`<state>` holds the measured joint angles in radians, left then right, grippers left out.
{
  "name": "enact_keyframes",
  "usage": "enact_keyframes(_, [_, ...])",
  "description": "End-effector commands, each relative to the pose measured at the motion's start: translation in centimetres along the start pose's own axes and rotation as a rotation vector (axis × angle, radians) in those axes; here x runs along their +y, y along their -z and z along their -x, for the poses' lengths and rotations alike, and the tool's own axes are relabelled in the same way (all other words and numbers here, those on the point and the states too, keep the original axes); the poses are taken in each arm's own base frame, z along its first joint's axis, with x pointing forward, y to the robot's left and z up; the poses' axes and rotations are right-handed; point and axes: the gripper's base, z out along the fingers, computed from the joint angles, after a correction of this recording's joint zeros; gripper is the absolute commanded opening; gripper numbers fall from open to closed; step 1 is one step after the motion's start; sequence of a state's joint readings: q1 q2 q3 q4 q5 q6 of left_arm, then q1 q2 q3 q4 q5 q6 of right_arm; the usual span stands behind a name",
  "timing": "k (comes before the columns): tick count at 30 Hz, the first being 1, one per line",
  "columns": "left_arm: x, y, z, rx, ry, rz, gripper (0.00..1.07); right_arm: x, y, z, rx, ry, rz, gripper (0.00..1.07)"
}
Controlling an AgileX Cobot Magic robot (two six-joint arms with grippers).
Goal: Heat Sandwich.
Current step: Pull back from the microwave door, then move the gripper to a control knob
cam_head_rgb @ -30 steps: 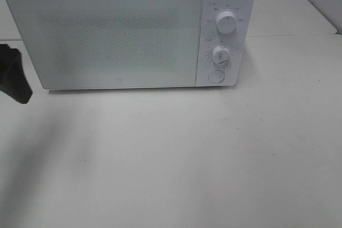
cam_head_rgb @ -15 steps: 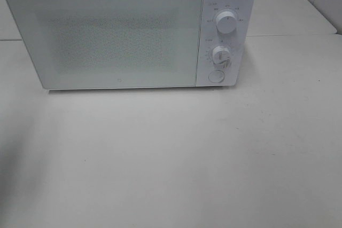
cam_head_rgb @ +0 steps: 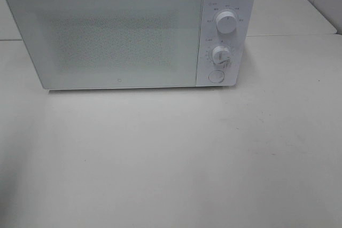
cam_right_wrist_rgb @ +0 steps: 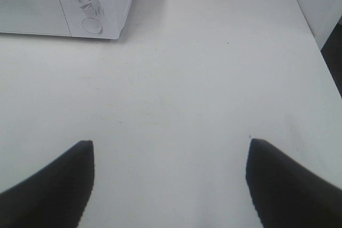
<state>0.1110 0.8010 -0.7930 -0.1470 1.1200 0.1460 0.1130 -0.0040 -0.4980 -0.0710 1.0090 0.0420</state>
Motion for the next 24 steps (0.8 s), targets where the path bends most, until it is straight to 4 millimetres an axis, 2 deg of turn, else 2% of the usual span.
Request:
enact_keyframes(1, [-0.1,1.0,-2.3,-0.074,-0.013,0.025,0.98,0.0,0.3,-0.1,-0.041,-0.013,-0.002,0.75])
enact_keyframes(6, [-0.3,1.4,-3.9,-0.096,-0.015,0.024,0.98,0.0,0.3,-0.1,-0.041,-0.013,-0.002,0.75])
enact_keyframes(10, [-0.6,1.3,-6.5,-0.123,-0.018,0.018,0.98,0.0,0.3,-0.1,-0.041,-0.013,-0.002,0.75])
enact_keyframes(16, [-0.8,1.2,-7.8,-0.156,-0.036,0.014,0.98,0.0,0.3,-0.1,-0.041,-0.013,-0.002,0.75])
enact_keyframes(24, [-1.1,2.5,-10.1,-0.288,-0.076,0.020,0.98,0.0,0.3,-0.1,-0.041,-0.013,-0.002,0.75])
